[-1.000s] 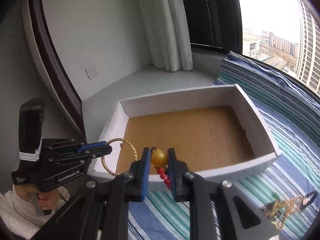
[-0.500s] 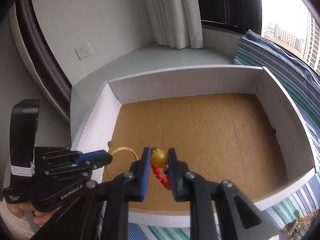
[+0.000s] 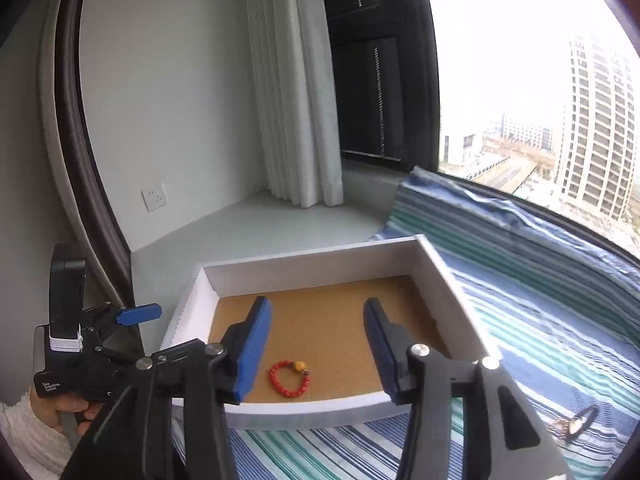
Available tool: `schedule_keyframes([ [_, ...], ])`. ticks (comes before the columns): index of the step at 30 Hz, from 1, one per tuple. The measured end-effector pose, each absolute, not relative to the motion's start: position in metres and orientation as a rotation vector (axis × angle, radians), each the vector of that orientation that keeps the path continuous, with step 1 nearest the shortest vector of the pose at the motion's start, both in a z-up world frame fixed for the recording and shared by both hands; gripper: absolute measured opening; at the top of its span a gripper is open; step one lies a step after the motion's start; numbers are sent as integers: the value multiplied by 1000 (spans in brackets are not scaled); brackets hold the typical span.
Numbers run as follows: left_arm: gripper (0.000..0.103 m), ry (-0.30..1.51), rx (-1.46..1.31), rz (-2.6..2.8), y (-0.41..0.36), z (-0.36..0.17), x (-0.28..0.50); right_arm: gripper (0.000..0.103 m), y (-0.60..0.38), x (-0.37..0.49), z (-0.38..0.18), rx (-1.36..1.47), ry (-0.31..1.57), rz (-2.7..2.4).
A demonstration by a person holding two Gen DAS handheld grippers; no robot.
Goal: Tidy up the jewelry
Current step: 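Carry both bracelets into the white tray and open both tools, then move both tools back over the remaining bracelets on the bed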
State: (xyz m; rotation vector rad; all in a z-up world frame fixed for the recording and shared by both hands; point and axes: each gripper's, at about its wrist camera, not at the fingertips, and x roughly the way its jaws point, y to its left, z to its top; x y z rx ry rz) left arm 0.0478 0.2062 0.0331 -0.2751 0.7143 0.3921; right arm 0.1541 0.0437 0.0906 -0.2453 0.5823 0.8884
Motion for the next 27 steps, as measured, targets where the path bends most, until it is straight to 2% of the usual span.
schedule_keyframes([
  [1, 98, 714, -269, 350, 194, 32, 55, 50, 25, 149, 95, -252, 559, 852],
  [3, 98, 724, -250, 263, 165, 24, 63, 63, -14, 141, 99, -262, 516, 759],
  [4, 98, 735, -236, 223, 150, 18, 67, 63, -34, 138, 100, -266, 491, 700],
  [8, 98, 820, -171, 105, 92, -9, 88, 63, -108, 125, 88, -271, 468, 454],
  [14, 98, 919, -133, -12, 36, -38, 101, 63, -179, 101, 35, -221, 628, 310],
  [21, 97, 992, -89, -61, 8, -56, 105, 63, -196, 72, -33, -155, 822, 320],
  [27, 97, 1018, -79, -68, 1, -62, 108, 63, -202, 63, -47, -128, 859, 340],
])
